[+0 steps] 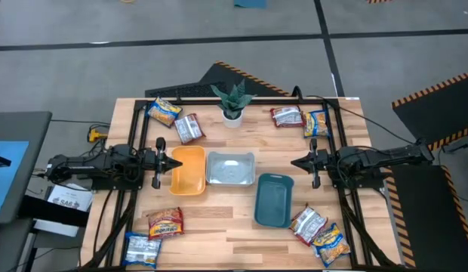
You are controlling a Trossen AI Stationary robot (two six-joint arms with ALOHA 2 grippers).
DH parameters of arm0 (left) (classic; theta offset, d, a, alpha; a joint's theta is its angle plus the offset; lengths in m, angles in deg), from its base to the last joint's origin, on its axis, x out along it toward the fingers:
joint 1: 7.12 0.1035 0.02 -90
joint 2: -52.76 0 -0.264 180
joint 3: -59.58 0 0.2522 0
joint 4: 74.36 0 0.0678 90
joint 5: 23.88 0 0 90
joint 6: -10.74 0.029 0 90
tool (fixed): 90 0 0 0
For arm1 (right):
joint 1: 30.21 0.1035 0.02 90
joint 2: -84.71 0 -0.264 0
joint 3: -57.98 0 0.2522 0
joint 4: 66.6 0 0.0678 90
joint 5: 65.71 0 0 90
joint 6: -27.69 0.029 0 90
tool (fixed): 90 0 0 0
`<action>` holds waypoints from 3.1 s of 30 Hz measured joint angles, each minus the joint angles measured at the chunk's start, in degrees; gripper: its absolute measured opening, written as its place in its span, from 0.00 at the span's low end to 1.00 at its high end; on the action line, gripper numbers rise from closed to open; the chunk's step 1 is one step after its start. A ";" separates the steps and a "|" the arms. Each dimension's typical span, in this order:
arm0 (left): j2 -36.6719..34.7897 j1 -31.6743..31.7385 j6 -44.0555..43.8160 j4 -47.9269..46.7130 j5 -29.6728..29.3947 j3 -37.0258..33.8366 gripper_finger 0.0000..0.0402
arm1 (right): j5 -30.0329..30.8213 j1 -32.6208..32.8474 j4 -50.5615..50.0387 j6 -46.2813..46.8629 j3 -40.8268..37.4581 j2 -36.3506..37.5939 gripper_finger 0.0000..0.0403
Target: Sort Maruchan noodles
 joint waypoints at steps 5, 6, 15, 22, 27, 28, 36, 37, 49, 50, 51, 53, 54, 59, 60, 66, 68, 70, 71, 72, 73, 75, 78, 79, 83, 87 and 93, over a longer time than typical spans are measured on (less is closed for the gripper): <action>0.00 0.00 0.00 0.00 0.00 0.00 0.00 | 0.00 0.00 0.00 0.00 0.00 0.00 0.08; -0.01 0.00 0.00 0.00 0.00 -0.01 0.00 | 0.01 0.01 -0.01 0.00 -0.01 0.01 0.08; 0.00 0.00 0.00 -0.01 0.00 -0.01 0.00 | 0.02 0.01 -0.02 0.00 -0.01 -0.01 0.08; 0.00 -0.01 0.00 0.00 0.00 -0.01 0.00 | 0.00 -0.01 0.00 0.00 0.01 -0.01 0.08; 0.00 0.00 0.00 0.00 0.00 0.00 0.00 | 0.02 0.00 0.00 0.00 0.00 0.00 0.08; 0.00 0.00 0.00 0.00 0.00 0.00 0.00 | 0.01 0.00 0.00 0.00 0.00 0.00 0.08; 0.00 -0.01 0.00 0.00 -0.01 0.00 0.00 | 0.02 0.00 -0.02 0.00 0.01 0.00 0.08; 0.00 -0.02 0.00 0.00 0.00 0.00 0.00 | 0.00 0.01 0.00 0.00 0.01 -0.01 0.08; 0.00 -0.02 0.00 0.00 0.00 -0.01 0.00 | 0.02 0.00 -0.01 0.00 0.00 0.00 0.08; -0.01 -0.01 0.00 0.00 -0.02 -0.01 0.00 | 0.01 -0.01 -0.01 0.00 -0.01 0.01 0.08; 0.00 -0.02 0.00 0.00 -0.01 -0.01 0.00 | 0.00 0.01 0.00 0.00 0.01 -0.01 0.08; 0.00 -0.02 0.00 0.00 0.00 -0.02 0.00 | 0.00 -0.01 0.00 0.00 0.01 -0.01 0.08; 0.00 -0.02 0.00 0.00 -0.02 -0.02 0.00 | 0.00 0.01 0.00 0.00 -0.01 0.01 0.08; 0.00 -0.01 0.00 0.00 0.00 -0.02 0.00 | 0.00 0.00 0.00 0.01 -0.01 -0.01 0.08; 0.00 -0.02 0.00 0.00 0.00 -0.01 0.00 | 0.01 0.01 -0.02 0.00 0.02 0.00 0.08; 0.00 -0.02 0.00 0.00 0.00 0.00 0.00 | 0.09 -0.01 1.25 0.30 -0.01 0.01 0.08; 0.00 0.00 0.00 0.00 -0.01 0.00 0.00 | 0.11 -0.14 7.68 0.44 0.02 -0.14 0.08; -0.01 -0.01 0.00 0.00 -0.01 -0.01 0.00 | 0.14 -0.66 18.73 0.42 -0.01 -1.14 0.08; 0.00 -0.02 0.00 0.00 0.00 -0.02 0.00 | 0.16 -1.01 23.90 0.45 -0.01 -1.96 0.08; 0.00 -0.02 0.00 -0.02 -0.02 -0.01 0.00 | 0.20 -1.37 27.73 0.68 -0.01 -2.68 0.08; 0.00 -0.02 0.00 -0.02 -0.02 0.00 0.00 | 0.27 -1.73 32.37 0.83 0.01 -3.74 0.08; 0.00 -0.01 0.00 -0.01 0.00 0.00 0.00 | 2.36 -3.15 38.74 0.87 0.67 -7.18 0.08; 0.00 0.00 0.00 -0.02 -0.02 0.00 0.00 | 8.48 -6.18 37.14 3.19 4.25 -15.19 0.11; 0.00 -0.02 0.00 -0.02 0.00 -0.02 0.00 | 10.04 -7.57 36.53 3.52 6.13 -18.50 0.13; 0.00 -0.02 0.00 -0.02 -0.02 -0.01 0.00 | 15.53 -15.14 25.55 6.86 14.55 -31.93 0.25; 0.00 -0.01 0.00 -0.02 -0.02 0.00 0.00 | 20.15 -24.80 10.85 13.06 24.02 -44.68 0.42; 0.00 -0.02 0.00 -0.02 0.00 -0.01 0.00 | 20.50 -38.02 -2.14 24.29 33.14 -59.74 0.62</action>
